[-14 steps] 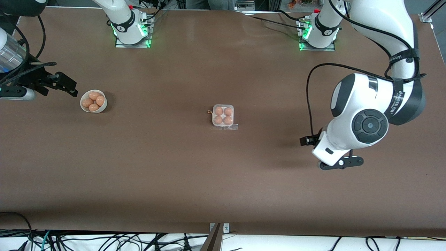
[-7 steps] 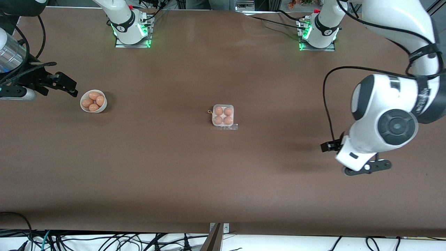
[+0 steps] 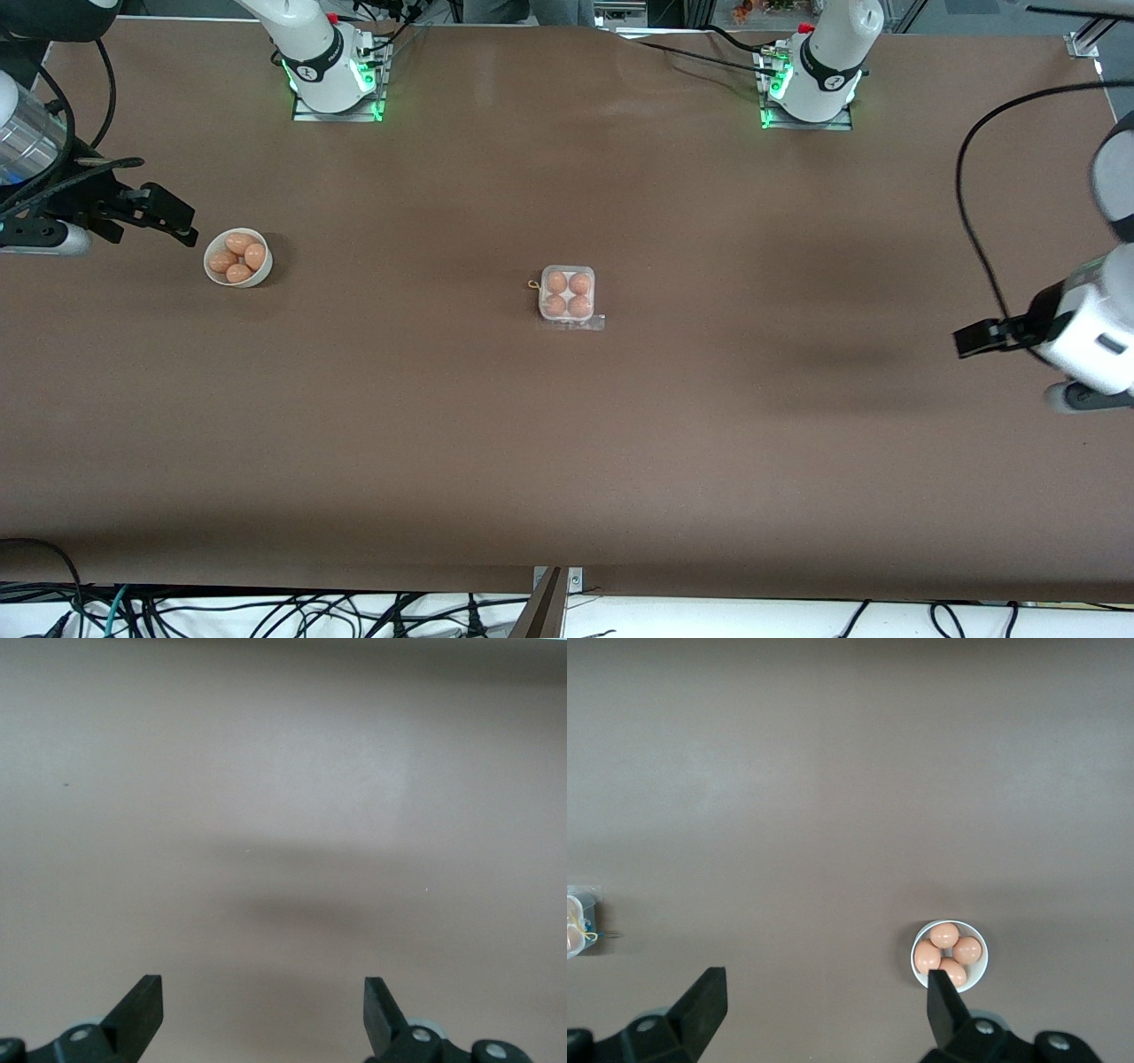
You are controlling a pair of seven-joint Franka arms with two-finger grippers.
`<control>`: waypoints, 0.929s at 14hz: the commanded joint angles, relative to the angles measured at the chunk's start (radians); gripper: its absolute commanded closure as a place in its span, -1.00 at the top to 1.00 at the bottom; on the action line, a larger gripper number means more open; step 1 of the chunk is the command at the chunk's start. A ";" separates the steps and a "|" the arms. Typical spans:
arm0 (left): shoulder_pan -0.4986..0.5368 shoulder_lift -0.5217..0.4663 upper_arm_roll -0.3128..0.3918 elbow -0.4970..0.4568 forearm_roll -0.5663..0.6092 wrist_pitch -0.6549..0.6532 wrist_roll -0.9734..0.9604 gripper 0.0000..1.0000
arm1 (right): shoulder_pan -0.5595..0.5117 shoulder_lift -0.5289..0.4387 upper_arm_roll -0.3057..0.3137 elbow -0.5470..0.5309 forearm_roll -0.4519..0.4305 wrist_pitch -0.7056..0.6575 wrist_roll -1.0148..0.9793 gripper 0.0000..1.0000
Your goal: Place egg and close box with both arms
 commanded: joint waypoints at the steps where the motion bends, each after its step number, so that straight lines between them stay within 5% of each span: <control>1: 0.098 -0.135 -0.105 -0.135 0.030 0.012 0.020 1.00 | -0.002 -0.010 0.003 -0.006 -0.012 0.003 -0.002 1.00; 7: 0.159 -0.342 -0.115 -0.418 0.030 0.167 0.023 1.00 | -0.002 -0.010 0.003 -0.006 -0.012 0.006 -0.004 1.00; 13: 0.171 -0.400 -0.115 -0.481 0.025 0.170 0.036 1.00 | -0.002 -0.010 0.003 -0.006 -0.012 0.004 -0.002 1.00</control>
